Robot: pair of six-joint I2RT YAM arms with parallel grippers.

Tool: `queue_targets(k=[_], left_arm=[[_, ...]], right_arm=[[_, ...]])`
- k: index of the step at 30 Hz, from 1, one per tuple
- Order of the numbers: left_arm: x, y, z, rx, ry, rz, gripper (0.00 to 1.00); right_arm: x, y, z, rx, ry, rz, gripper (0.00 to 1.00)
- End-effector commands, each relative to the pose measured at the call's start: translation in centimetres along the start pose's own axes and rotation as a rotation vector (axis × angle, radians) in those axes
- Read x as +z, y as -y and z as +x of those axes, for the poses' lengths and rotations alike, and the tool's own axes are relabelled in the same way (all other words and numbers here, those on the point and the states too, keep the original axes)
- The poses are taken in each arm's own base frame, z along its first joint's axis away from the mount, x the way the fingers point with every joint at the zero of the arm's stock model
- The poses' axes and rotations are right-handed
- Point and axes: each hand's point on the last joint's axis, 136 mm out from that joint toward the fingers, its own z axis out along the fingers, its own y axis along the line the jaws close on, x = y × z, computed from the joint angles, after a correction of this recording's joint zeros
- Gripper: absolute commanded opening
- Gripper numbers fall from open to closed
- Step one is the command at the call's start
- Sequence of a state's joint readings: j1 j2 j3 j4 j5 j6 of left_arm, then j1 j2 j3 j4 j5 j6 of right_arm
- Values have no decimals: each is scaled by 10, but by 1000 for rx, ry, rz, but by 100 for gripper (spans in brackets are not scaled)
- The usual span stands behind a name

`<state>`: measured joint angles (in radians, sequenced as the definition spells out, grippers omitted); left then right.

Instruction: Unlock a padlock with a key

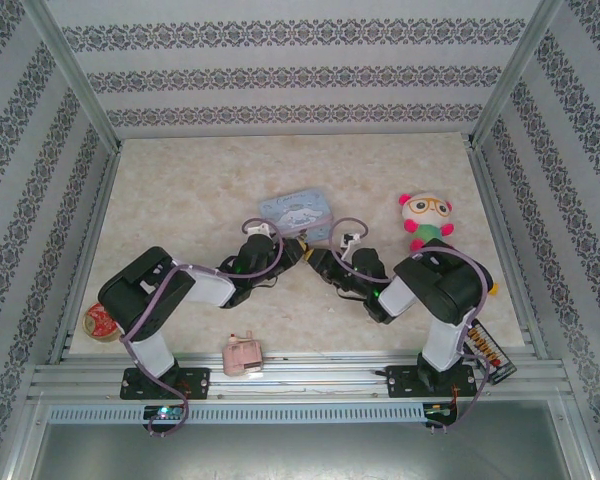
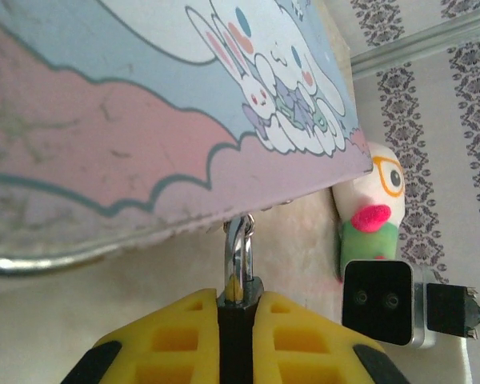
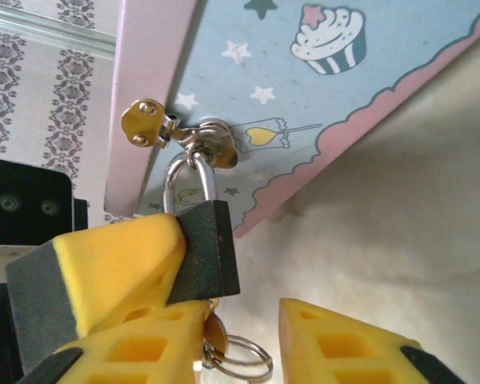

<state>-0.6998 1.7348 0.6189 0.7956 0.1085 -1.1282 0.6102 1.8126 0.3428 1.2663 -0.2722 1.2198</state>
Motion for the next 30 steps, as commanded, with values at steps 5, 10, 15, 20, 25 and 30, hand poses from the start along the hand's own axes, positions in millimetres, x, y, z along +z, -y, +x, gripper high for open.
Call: queue_targets(k=[5,10,15,20,25,30], left_arm=[[-6,14,18,21,-77,12,0],[-6,4,22,11,-102,-44,0],[-4,-3,27,-20,-126,-67,0],[-2,-9,31,-54,-164,-91,0],[-3,-15,37,-80,-228,-125,0],[-5,-19,36,-98,-243,-140,0]], right_arm=[[-32,25,7,-93,60,125,33],[-43,30,16,-183,48,214,33],[-51,20,21,-401,20,369,32],[-68,3,14,-638,20,523,30],[-71,0,16,-718,-4,547,29],[-62,-8,22,-801,-46,559,29]])
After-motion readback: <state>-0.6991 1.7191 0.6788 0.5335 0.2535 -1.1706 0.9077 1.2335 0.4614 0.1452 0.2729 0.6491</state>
